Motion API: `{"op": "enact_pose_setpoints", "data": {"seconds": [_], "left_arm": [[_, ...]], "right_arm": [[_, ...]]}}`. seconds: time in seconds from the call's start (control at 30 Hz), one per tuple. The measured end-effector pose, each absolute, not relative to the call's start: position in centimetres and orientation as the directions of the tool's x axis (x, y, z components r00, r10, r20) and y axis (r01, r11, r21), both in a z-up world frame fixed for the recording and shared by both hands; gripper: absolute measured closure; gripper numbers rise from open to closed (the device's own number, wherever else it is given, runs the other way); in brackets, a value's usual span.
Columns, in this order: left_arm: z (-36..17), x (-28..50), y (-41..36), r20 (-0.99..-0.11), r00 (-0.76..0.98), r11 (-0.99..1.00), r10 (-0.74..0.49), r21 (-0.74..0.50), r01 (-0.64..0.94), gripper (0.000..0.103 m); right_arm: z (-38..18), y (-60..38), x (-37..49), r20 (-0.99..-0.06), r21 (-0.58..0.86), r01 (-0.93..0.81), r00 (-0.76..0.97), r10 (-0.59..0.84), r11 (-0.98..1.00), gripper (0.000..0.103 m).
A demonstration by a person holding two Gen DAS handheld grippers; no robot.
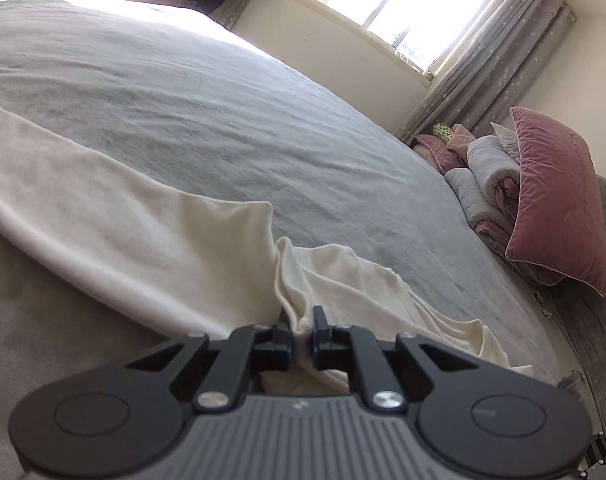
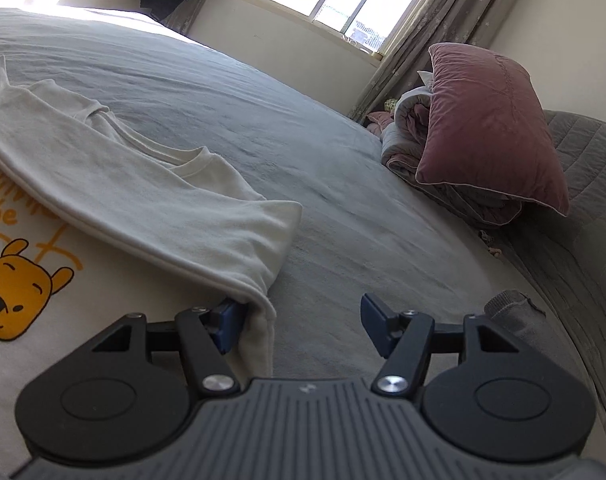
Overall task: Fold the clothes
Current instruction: 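Fold the shirt side over the body with the left gripper while the right gripper pinches the fold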
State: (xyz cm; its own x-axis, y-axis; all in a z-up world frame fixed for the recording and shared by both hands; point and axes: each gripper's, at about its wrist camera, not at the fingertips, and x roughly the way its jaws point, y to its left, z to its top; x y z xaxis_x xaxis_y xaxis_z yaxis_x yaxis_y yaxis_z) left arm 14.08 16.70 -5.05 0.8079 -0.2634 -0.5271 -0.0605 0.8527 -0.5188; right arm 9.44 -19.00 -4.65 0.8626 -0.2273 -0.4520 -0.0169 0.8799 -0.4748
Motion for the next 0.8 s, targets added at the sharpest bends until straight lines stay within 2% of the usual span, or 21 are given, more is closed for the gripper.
{"op": "enact_pose_setpoints", "data": {"seconds": [0.17, 0.33, 0.43, 0.53, 0.67, 0.8], "left_arm": [[-5.0, 14.0, 16.8, -0.522, 0.804, 0.836, -0.284, -0.545, -0.058, 0.088], [-4.3, 14.1, 17.8, -0.496, 0.817, 0.798, -0.294, -0.598, -0.076, 0.083], [-4.0, 14.3, 17.9, -0.485, 0.820, 0.791, -0.304, -0.609, -0.068, 0.083], [-4.3, 14.6, 17.5, -0.498, 0.824, 0.811, -0.271, -0.579, -0.083, 0.083], [-4.5, 14.8, 17.2, -0.498, 0.825, 0.812, -0.268, -0.578, -0.086, 0.084], [-4.5, 14.9, 16.9, -0.503, 0.825, 0.821, -0.259, -0.565, -0.087, 0.084]], "right_arm": [[-4.0, -19.6, 8.9, -0.513, -0.428, -0.044, 0.834, -0.202, 0.903, 0.039], [-0.6, -21.6, 8.0, -0.649, -0.207, -0.144, 0.761, -0.026, 0.968, 0.038], [1.5, -23.1, 8.1, -0.648, -0.023, -0.148, 0.756, 0.098, 0.989, 0.038], [2.2, -24.0, 10.4, -0.603, 0.141, -0.109, 0.779, 0.173, 0.984, 0.038], [0.3, -25.3, 13.8, -0.588, 0.286, -0.034, 0.783, 0.203, 0.958, 0.038], [-2.0, -26.7, 17.4, -0.580, 0.412, 0.046, 0.783, 0.222, 0.910, 0.048]]}}
